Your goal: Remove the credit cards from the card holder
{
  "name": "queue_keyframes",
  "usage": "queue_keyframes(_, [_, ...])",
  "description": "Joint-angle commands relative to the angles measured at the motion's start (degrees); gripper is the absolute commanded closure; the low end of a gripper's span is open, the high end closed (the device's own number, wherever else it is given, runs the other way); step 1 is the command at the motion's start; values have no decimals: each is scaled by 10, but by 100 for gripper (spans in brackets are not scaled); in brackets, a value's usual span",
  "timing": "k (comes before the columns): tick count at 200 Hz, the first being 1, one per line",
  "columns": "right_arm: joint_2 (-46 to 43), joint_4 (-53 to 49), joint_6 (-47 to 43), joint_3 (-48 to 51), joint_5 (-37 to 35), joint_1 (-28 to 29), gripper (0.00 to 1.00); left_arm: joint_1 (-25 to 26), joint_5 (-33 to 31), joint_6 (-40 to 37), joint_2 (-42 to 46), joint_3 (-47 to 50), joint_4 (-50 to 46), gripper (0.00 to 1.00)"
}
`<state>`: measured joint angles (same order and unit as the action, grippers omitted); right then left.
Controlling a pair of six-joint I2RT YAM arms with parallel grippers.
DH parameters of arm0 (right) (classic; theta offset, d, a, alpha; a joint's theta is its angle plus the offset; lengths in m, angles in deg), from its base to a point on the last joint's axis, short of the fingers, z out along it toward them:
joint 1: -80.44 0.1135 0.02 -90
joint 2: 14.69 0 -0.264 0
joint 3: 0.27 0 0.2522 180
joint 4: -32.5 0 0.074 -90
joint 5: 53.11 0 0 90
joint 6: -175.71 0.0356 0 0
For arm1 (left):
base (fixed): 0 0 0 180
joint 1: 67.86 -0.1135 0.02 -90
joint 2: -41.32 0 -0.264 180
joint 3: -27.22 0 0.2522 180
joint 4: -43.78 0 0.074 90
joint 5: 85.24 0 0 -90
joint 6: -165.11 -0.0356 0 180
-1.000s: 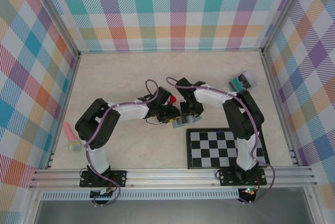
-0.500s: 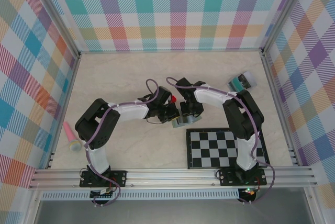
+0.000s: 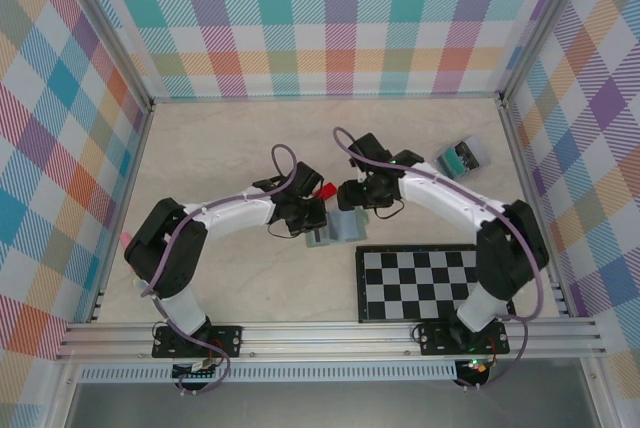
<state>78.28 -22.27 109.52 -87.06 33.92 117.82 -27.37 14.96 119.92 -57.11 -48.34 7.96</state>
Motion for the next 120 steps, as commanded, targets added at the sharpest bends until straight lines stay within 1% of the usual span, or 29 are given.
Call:
queue_keyframes(1, [-43, 21, 14, 28, 6, 1, 28, 3, -29, -19, 11, -9, -59, 97])
queue_keyframes(18, [-70, 33, 19, 42, 8, -2, 27, 2, 5, -12, -1, -16, -34, 80])
queue_keyframes(37, [-92, 43, 23, 55, 6, -6, 26, 2, 70, 10, -23, -18, 28, 67])
queue_keyframes(45, [-98, 43, 25, 58, 5, -8, 26, 2, 95, 22, -32, -17, 55, 64])
queue_keyframes(58, [-103, 40, 25, 60, 5, -11, 26, 3, 122, 36, -45, -20, 100, 60])
queue_keyframes(82, [-105, 29, 24, 61, -2, -14, 26, 3, 149, 44, -64, -35, 120, 57])
queue_keyframes(120, [-114, 33, 29, 68, -5, -17, 25, 4, 160, 55, -68, -38, 137, 53])
